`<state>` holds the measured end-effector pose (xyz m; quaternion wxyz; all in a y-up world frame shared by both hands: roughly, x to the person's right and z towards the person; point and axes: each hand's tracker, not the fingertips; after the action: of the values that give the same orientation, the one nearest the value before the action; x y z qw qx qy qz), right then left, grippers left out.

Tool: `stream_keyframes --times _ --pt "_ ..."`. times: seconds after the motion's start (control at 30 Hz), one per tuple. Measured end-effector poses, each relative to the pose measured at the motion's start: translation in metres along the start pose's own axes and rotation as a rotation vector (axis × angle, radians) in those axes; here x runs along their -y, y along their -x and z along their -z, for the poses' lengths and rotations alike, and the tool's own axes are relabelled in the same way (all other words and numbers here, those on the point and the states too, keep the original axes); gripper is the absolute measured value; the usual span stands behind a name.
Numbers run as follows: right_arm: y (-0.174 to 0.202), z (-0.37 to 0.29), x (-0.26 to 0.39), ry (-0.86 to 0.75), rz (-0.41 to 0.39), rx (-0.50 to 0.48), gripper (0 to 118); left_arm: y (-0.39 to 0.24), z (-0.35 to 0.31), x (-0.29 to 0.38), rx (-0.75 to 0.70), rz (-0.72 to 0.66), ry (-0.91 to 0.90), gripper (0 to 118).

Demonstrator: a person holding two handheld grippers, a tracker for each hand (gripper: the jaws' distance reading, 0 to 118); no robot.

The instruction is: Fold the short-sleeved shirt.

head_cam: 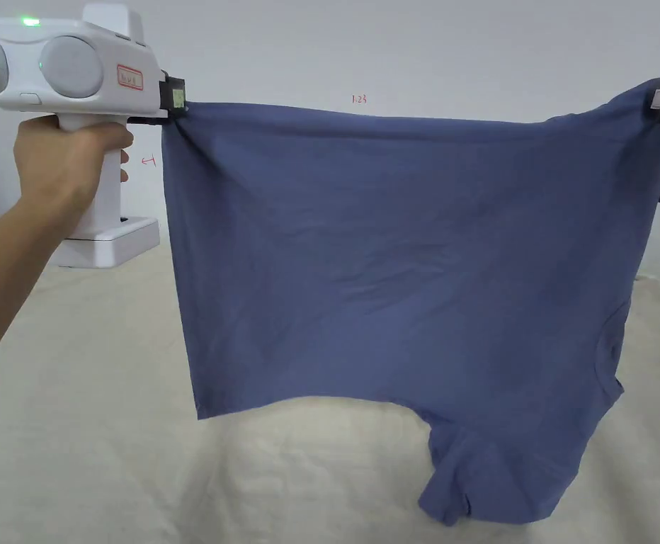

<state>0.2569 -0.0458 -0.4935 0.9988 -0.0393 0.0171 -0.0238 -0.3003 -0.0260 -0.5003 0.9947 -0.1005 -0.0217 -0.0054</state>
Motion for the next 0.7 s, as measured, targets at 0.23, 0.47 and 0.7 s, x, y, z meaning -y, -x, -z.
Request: stream_keyframes --times 0.23,0.47,0.7 --pt "-0.022 0.034 0.062 0.07 0.029 -0.007 3 -0.003 0.036 0.064 0.0 0.02 0.116 1" --pt "0.018 -0.001 0.157 0.228 0.084 0.022 3 -0.01 0.058 0.153 0.009 0.02 0.257 1" --pt "0.005 -0.036 0.254 0.37 0.151 0.017 3 -0.007 0.035 0.252 0.024 0.009 0.4 1"
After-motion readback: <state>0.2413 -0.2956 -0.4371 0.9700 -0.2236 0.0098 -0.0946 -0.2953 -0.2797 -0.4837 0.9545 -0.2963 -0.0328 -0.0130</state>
